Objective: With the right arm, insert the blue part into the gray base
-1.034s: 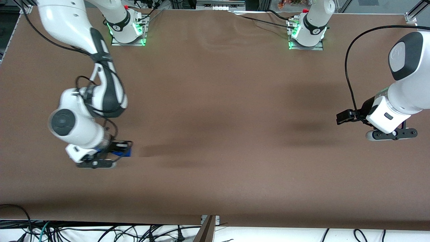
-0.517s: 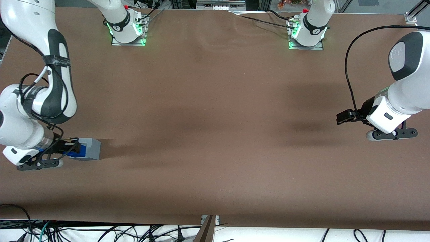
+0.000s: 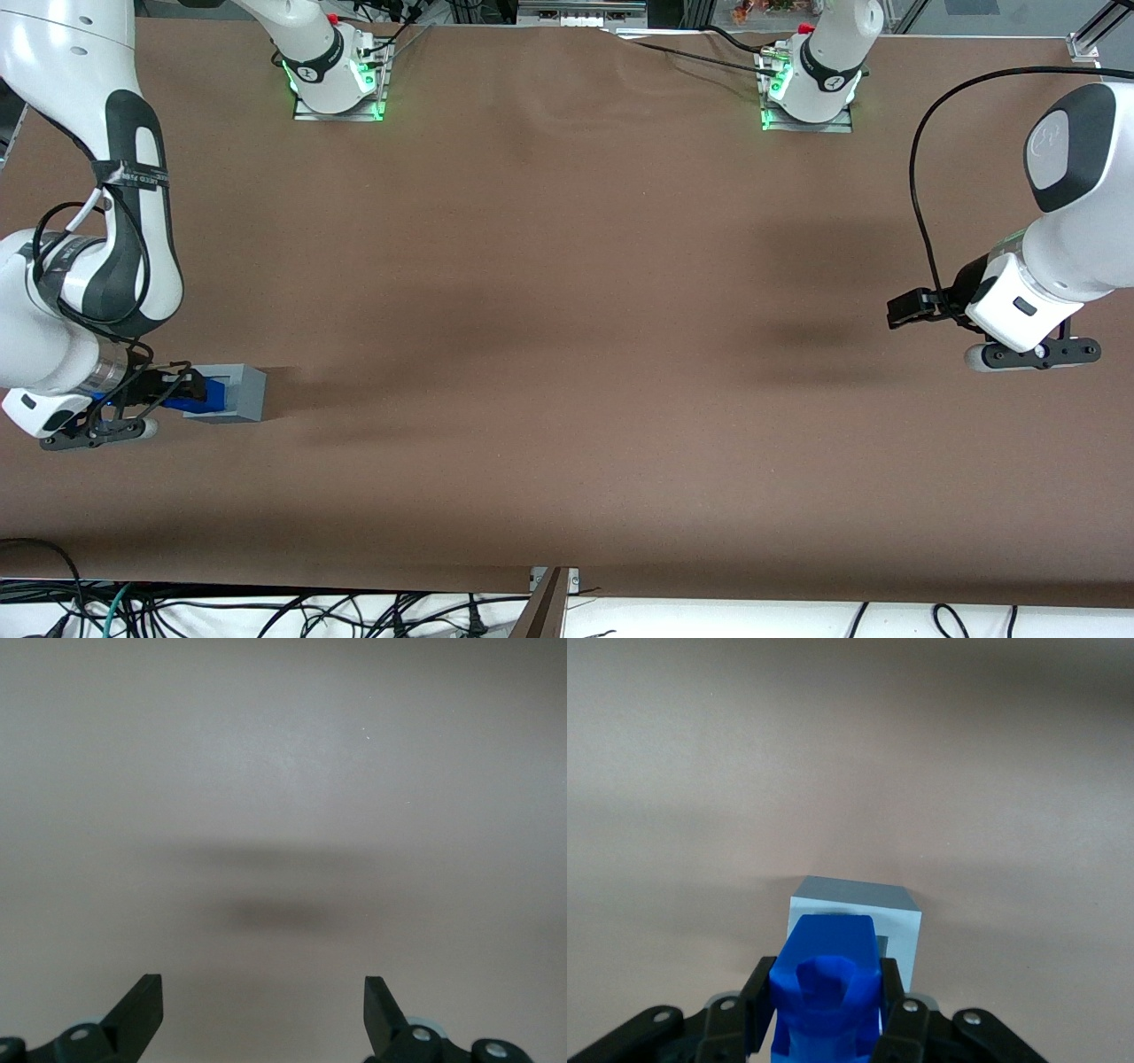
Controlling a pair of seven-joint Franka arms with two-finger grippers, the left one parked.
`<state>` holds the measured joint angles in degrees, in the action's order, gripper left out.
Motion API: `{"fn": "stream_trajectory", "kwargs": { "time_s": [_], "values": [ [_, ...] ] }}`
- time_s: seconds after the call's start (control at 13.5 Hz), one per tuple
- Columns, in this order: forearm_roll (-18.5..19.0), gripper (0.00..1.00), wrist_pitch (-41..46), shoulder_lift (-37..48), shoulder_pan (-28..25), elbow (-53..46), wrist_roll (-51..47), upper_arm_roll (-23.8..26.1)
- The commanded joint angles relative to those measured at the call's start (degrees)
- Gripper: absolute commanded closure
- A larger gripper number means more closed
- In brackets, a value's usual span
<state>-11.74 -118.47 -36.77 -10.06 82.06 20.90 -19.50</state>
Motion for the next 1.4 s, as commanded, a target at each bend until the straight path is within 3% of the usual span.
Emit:
{"fn": "stream_trajectory", "kwargs": {
  "time_s": [0.0, 1.33],
  "values": [
    [-0.91, 0.62, 0.0, -0.23, 0.65, 0.2, 1.69, 0.25],
    [-1.61, 0.61, 0.61, -1.9, 1.45, 0.47, 0.11, 0.34]
  ]
}}
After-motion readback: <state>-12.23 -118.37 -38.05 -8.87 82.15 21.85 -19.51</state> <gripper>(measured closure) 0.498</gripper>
